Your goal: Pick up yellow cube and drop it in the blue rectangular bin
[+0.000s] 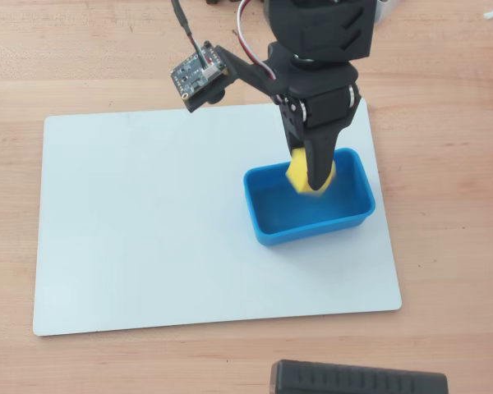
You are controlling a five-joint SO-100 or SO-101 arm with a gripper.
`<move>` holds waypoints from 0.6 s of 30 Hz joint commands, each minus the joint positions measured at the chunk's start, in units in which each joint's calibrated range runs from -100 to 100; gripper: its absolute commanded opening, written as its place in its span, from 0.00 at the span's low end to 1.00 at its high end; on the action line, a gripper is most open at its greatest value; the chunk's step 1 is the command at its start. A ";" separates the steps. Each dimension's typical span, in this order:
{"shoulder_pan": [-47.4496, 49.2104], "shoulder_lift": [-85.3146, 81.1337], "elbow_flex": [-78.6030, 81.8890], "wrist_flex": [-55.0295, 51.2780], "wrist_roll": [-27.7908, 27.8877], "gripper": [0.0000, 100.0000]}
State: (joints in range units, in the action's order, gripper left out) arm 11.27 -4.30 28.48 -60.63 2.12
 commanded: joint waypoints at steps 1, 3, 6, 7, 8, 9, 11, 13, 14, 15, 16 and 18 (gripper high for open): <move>-0.90 -1.32 -9.85 0.26 -1.37 0.20; -0.98 -1.88 -9.85 0.10 -1.42 0.20; -0.98 -4.58 -9.85 -0.65 -1.47 0.20; -0.98 -6.34 -9.85 -1.31 -1.47 0.20; -0.90 -8.57 -9.85 -2.30 -1.47 0.19; -0.81 -10.89 -9.57 -3.21 -1.47 0.19; -0.81 -14.61 -9.30 -5.68 -1.47 0.17; -1.50 -19.25 -7.12 -6.84 -1.47 0.13; -2.01 -22.04 -5.39 -6.92 -1.47 0.11; -2.61 -24.45 -3.76 -6.92 -1.47 0.07; -3.30 -26.31 -2.30 -7.09 -1.47 0.03; -5.27 -28.73 0.52 -7.58 -1.47 0.00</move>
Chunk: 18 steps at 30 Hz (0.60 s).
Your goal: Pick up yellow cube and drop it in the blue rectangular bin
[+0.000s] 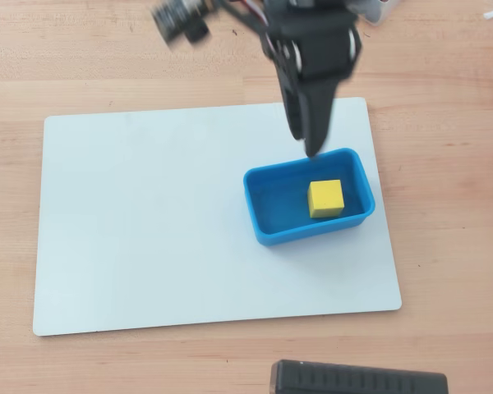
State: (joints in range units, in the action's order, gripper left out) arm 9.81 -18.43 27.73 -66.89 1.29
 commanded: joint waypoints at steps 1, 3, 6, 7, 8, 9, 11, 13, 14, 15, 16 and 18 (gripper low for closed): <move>-4.92 -15.99 2.91 -1.40 -0.63 0.00; -7.66 -19.24 6.82 -1.32 -0.63 0.00; -11.01 -27.13 13.82 -0.82 -0.63 0.00; -11.69 -29.92 16.18 -0.82 -0.63 0.00; -12.21 -32.99 18.64 -0.82 -0.59 0.00; -12.64 -35.31 20.91 -0.74 -0.39 0.00; -13.24 -38.65 24.36 -0.74 -0.29 0.00; -13.58 -40.70 27.45 -0.74 -0.29 0.00; -13.75 -42.00 29.18 -0.49 -0.29 0.00; -13.84 -43.76 31.09 0.00 -0.29 0.00; -13.92 -45.99 33.27 0.66 -0.24 0.00; -13.92 -49.71 37.45 1.66 -0.20 0.00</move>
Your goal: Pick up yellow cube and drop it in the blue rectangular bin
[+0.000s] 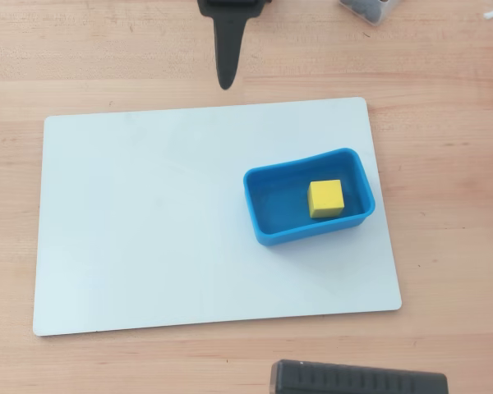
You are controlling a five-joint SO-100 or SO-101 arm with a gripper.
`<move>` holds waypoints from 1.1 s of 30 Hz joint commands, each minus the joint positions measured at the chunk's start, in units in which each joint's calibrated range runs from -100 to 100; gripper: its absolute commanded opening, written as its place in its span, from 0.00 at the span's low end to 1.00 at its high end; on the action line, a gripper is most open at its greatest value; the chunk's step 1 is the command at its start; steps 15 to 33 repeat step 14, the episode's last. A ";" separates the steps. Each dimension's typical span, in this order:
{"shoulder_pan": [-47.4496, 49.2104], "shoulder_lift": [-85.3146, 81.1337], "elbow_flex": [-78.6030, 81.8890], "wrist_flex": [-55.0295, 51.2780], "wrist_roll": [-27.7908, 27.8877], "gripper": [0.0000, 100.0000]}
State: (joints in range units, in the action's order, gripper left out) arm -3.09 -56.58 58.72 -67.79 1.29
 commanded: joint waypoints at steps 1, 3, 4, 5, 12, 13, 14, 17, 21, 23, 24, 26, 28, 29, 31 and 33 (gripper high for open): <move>-1.11 -13.60 8.65 3.46 -0.20 0.00; -1.03 -17.22 12.83 4.78 -0.05 0.00; -0.86 -18.43 14.56 5.27 -0.05 0.00; -0.86 -19.92 16.28 5.85 -0.05 0.00; 0.09 -35.15 27.56 5.61 0.98 0.00; 0.34 -38.77 29.47 4.70 0.98 0.00; 0.60 -39.80 30.38 4.28 1.03 0.00; 0.60 -39.80 30.38 4.28 1.03 0.00; 0.60 -39.80 30.38 4.28 1.03 0.00; 0.60 -39.80 30.38 4.28 1.03 0.00; 0.60 -39.80 30.38 4.28 1.03 0.00; 0.60 -39.80 30.38 4.28 1.03 0.00; 0.60 -39.80 30.38 4.28 1.03 0.00; 0.60 -39.80 30.38 4.28 1.03 0.00; 0.60 -39.80 30.38 4.28 1.03 0.00; 0.60 -39.80 30.38 4.28 1.03 0.00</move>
